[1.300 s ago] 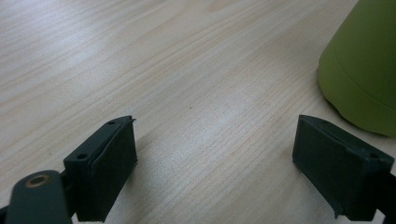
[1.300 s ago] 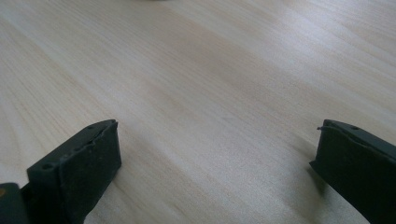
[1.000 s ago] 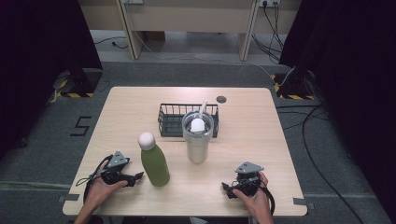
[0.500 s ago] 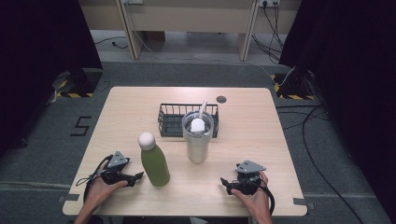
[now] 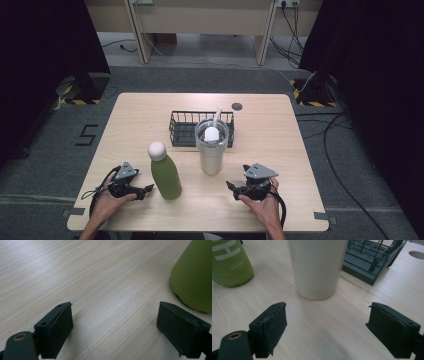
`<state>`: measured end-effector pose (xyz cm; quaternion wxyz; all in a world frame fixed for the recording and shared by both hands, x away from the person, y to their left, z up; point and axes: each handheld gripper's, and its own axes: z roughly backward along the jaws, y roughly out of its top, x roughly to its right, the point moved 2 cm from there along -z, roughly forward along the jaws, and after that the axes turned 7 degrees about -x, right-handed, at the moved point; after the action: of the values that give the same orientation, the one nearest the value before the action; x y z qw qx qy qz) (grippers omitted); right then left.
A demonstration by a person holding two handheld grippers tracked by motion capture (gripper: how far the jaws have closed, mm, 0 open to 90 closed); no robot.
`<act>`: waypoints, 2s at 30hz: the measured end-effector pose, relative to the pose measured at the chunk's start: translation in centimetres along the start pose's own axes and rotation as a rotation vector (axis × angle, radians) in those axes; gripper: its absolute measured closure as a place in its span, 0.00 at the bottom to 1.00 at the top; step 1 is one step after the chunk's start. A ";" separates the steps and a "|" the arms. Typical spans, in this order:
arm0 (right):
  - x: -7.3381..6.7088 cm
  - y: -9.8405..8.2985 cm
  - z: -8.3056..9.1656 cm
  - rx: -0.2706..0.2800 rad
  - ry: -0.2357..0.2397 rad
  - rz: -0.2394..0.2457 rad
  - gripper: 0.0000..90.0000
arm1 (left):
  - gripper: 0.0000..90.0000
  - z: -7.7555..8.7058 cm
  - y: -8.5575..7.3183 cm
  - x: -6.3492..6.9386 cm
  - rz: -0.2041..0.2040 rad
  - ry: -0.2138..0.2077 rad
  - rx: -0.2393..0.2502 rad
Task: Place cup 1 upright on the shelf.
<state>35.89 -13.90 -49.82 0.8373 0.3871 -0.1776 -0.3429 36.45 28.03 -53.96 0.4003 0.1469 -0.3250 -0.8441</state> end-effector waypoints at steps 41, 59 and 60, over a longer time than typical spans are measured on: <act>-0.5 5.2 -5.4 0.175 0.037 0.016 0.16 | 0.14 0.0 0.0 0.0 0.000 0.000 0.000; -0.3 5.5 -7.6 0.238 0.069 0.002 0.10 | 0.14 0.0 0.0 0.0 -0.001 0.000 0.000; -0.3 5.5 -7.7 0.243 0.070 0.002 0.10 | 0.14 0.0 0.0 0.0 -0.001 -0.001 0.000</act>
<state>42.42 -7.07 -50.53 0.7902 0.4973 -0.1888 -0.3043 36.44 28.04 -53.95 0.3998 0.1467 -0.3249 -0.8444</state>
